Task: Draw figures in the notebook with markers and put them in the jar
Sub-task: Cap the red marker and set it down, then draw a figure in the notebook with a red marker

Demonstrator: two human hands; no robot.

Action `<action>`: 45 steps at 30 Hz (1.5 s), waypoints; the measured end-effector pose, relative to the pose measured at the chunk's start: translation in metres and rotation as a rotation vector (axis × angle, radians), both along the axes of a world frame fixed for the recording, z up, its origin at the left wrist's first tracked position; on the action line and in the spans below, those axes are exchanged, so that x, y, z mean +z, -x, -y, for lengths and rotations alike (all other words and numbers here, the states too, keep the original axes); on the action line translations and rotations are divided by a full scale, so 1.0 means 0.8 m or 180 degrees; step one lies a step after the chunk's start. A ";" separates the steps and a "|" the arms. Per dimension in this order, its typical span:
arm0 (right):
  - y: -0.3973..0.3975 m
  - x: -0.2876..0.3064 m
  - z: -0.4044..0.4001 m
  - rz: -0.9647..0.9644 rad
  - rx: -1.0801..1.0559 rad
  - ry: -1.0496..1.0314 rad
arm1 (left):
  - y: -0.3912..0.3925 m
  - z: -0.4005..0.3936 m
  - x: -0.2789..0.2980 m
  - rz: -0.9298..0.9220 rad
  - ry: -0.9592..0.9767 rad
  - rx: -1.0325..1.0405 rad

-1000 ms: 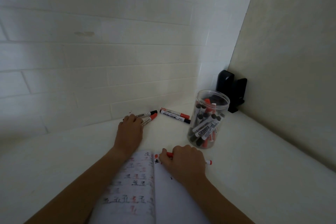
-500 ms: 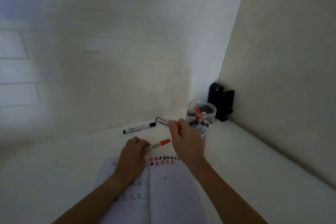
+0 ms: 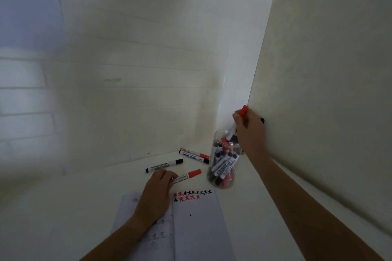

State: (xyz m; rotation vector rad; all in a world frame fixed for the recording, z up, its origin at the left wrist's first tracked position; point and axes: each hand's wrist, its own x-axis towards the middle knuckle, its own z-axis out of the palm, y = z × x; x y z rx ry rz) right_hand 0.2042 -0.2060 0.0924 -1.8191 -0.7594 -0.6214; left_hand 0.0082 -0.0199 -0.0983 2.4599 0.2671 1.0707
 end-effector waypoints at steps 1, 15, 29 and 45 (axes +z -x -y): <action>-0.004 -0.005 0.002 -0.0009 -0.0061 0.0291 | 0.000 0.001 0.001 0.0017 0.0001 -0.0002; 0.046 -0.093 -0.002 0.2070 -0.0619 0.1493 | -0.001 0.005 0.003 -0.0047 0.0090 -0.0147; 0.095 -0.225 -0.031 -0.0022 0.1231 0.1360 | 0.008 0.012 0.013 -0.0002 -0.0015 -0.0424; 0.102 -0.251 -0.026 0.1592 0.0487 0.1976 | -0.009 0.002 -0.006 -0.0535 -0.0993 -0.0347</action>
